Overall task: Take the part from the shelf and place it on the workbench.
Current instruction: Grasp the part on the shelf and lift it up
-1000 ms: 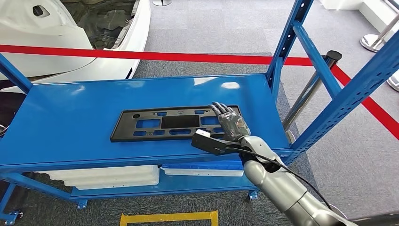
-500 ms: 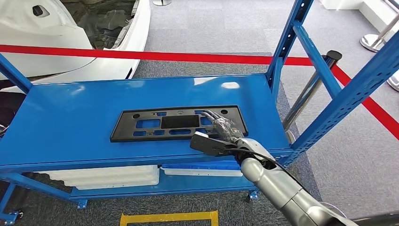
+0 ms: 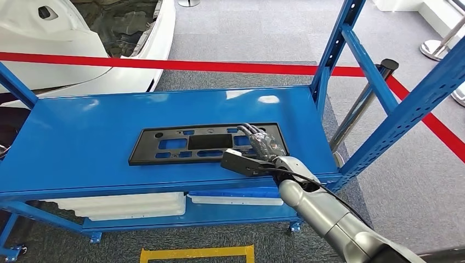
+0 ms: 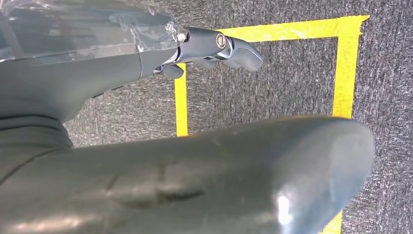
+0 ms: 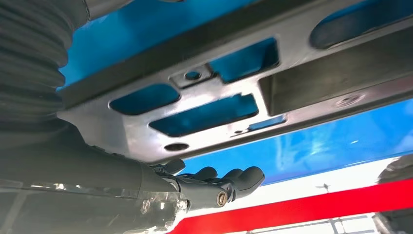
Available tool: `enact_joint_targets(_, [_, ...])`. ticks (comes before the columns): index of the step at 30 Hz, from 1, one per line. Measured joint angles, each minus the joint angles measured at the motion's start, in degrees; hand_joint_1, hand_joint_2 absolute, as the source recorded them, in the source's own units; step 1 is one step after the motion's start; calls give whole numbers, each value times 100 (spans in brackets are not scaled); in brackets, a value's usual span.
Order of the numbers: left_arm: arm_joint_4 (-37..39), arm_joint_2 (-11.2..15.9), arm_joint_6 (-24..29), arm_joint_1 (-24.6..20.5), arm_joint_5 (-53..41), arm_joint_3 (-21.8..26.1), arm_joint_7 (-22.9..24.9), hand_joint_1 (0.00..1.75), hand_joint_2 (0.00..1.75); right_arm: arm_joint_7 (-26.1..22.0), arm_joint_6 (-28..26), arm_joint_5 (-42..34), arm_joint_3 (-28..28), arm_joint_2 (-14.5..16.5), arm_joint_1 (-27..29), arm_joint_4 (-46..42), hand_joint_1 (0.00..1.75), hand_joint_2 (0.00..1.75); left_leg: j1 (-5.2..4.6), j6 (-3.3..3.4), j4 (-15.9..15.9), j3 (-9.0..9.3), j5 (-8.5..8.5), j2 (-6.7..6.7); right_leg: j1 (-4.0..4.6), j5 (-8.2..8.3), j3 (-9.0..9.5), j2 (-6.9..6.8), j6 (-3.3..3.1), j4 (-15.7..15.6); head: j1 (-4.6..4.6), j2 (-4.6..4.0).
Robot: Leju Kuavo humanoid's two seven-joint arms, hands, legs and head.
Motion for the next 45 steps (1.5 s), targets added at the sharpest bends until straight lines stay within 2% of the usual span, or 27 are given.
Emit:
enact_joint_targets(9, [2,-8,15,0,0,0,0,0,0,104,-29,99,113,7,-107,218,0,175,1,0,0,0,0,0,0,0,0,0,0,0,-4,0])
enact_joint_targets(13, [2,-8,26,-1,-2,0,0,0,0,347,-23,374,167,7,-171,298,0,175,1,0,0,1,0,0,0,0,-1,1,0,0,-4,0])
enact_joint_targets(17, [2,-8,22,-5,-40,0,0,0,0,604,31,688,214,1,-232,382,175,175,1,0,0,3,0,1,0,0,0,1,0,0,-4,-1])
enact_joint_targets(36, [2,-8,12,-83,-9,0,-2,0,0,925,246,1369,309,-108,-381,480,175,175,6,0,0,47,0,1,-1,-1,42,2,-1,-3,-4,-1])
enact_joint_targets(45, [2,-6,-3,-93,21,0,-4,0,0,969,268,1421,329,-118,-381,482,175,175,0,2,0,53,3,1,-1,2,50,2,2,-3,1,0])
